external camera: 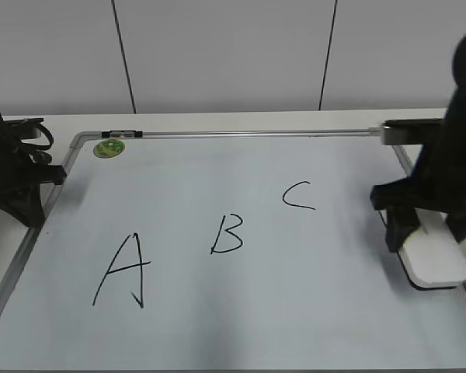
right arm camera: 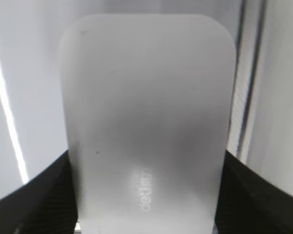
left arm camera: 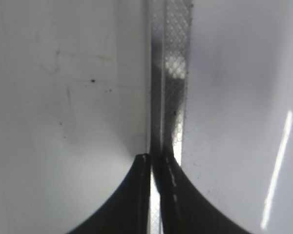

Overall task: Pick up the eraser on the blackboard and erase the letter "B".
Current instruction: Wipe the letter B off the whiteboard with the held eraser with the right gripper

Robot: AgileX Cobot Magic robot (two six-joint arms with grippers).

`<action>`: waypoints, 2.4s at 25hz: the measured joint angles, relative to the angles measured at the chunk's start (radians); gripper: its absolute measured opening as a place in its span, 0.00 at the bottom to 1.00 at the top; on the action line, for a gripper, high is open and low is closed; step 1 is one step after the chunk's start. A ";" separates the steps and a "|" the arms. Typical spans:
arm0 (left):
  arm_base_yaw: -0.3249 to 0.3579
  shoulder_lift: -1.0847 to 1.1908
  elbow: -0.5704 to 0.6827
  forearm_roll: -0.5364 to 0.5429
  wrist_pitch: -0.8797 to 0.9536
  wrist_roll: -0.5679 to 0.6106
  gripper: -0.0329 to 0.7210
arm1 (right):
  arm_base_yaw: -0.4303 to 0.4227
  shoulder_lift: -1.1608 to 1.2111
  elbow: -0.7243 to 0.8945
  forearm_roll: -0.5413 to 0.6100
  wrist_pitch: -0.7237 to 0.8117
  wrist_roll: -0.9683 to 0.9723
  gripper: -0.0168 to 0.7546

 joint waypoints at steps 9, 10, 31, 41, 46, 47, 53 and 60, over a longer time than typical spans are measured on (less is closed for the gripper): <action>0.000 0.000 0.000 0.000 0.000 0.000 0.07 | 0.136 0.235 -0.397 0.000 0.153 -0.002 0.70; 0.000 0.000 0.000 0.000 0.000 0.000 0.07 | 0.144 0.257 -0.432 0.000 0.154 -0.002 0.70; 0.000 0.000 0.000 0.000 0.000 0.000 0.07 | 0.318 0.551 -0.733 0.057 0.164 -0.007 0.70; 0.000 0.000 0.000 0.000 -0.008 0.000 0.07 | 0.318 0.581 -0.760 0.063 0.181 -0.009 0.70; 0.000 0.000 0.000 0.000 -0.008 0.000 0.07 | 0.324 0.583 -0.767 0.063 0.187 -0.010 0.70; 0.000 0.000 0.000 0.000 -0.008 0.000 0.07 | 0.325 0.585 -0.772 0.061 0.192 -0.010 0.70; 0.000 0.000 0.000 0.000 -0.009 0.000 0.07 | 0.341 0.589 -0.780 0.046 0.196 -0.010 0.70; 0.000 0.000 0.000 0.000 -0.010 0.000 0.07 | 0.381 0.590 -0.782 0.041 0.196 -0.010 0.70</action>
